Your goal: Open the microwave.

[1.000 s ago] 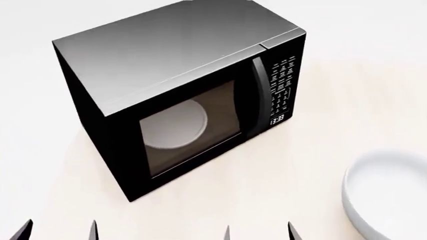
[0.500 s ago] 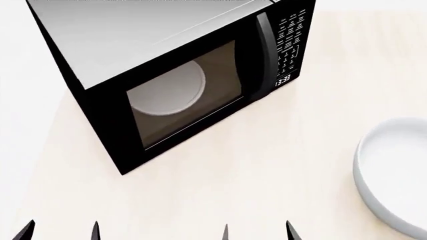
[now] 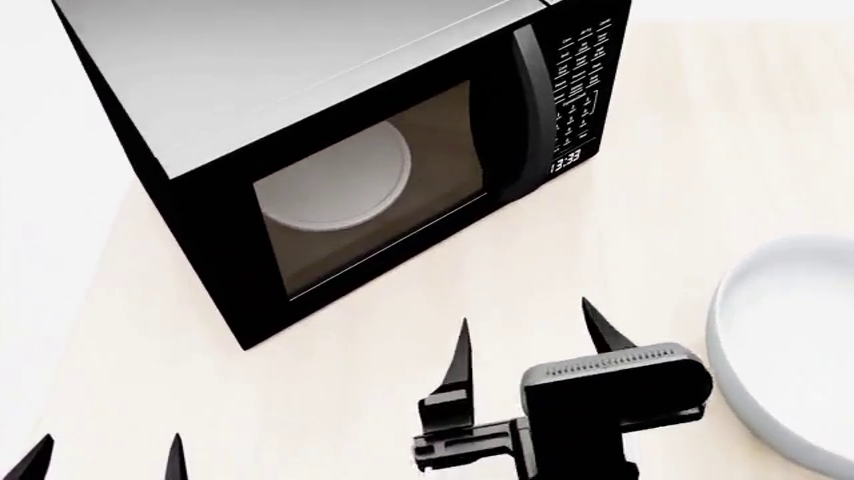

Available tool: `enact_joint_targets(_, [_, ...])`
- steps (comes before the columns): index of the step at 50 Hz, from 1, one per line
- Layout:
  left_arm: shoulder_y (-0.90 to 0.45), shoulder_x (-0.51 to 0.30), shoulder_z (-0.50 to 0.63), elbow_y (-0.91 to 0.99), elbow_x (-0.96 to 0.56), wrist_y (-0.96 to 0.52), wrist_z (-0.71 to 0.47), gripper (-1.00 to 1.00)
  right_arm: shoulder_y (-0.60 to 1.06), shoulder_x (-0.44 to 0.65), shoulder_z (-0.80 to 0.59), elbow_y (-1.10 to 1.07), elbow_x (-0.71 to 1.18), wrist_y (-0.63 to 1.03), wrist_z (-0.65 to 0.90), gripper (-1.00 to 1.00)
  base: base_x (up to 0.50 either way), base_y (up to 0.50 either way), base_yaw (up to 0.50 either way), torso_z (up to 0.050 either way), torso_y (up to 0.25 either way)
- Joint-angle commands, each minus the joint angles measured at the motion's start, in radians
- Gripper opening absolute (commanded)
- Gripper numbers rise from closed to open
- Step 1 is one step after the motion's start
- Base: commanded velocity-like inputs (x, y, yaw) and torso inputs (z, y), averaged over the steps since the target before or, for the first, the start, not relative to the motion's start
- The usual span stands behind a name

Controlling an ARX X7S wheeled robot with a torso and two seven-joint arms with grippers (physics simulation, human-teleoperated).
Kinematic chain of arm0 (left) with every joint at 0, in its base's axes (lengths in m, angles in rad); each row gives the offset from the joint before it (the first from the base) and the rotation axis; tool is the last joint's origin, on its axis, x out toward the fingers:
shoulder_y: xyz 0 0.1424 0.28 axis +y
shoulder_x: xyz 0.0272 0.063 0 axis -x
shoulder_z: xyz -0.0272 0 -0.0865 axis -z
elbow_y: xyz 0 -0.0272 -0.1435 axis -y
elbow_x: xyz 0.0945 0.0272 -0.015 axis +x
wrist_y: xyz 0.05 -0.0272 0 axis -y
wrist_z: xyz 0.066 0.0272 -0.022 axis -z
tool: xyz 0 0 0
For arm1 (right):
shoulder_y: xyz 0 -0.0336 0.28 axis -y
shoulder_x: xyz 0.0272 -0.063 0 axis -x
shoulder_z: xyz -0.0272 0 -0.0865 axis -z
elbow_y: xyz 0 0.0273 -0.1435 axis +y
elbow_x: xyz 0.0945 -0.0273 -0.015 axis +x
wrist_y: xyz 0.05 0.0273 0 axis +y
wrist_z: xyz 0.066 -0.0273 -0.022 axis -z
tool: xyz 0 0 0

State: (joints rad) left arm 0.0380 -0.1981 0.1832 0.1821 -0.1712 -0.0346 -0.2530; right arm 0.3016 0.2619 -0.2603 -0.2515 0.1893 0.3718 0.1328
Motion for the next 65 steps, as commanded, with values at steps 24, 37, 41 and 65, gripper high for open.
enact_joint_targets(24, [0.012, -0.03, 0.011, 0.047, -0.045, -0.021, -0.023, 1.0, 0.408, 0.029, -0.026, 0.274, 0.041, 0.19, -0.125, 1.0, 0.0, 0.0, 0.0, 0.0, 0.0])
enact_joint_targets(37, [0.009, -0.034, 0.015, 0.041, -0.047, -0.014, -0.03, 1.0, 0.546, -0.003, -0.077, 0.445, 0.001, 0.169, -0.144, 1.0, 0.0, 0.0, 0.0, 0.0, 0.0])
enact_joint_targets(41, [0.014, -0.036, 0.02, 0.047, -0.044, -0.012, -0.03, 1.0, 0.579, -0.013, -0.087, 0.502, -0.01, 0.152, -0.147, 1.0, 0.0, 0.0, 0.0, 0.0, 0.0])
enact_joint_targets(65, [0.012, -0.046, 0.035, 0.049, -0.05, -0.011, -0.039, 1.0, 0.741, -0.082, -0.12, 0.893, -0.043, -0.017, -0.174, 1.0, 0.0, 0.0, 0.0, 0.0, 0.0])
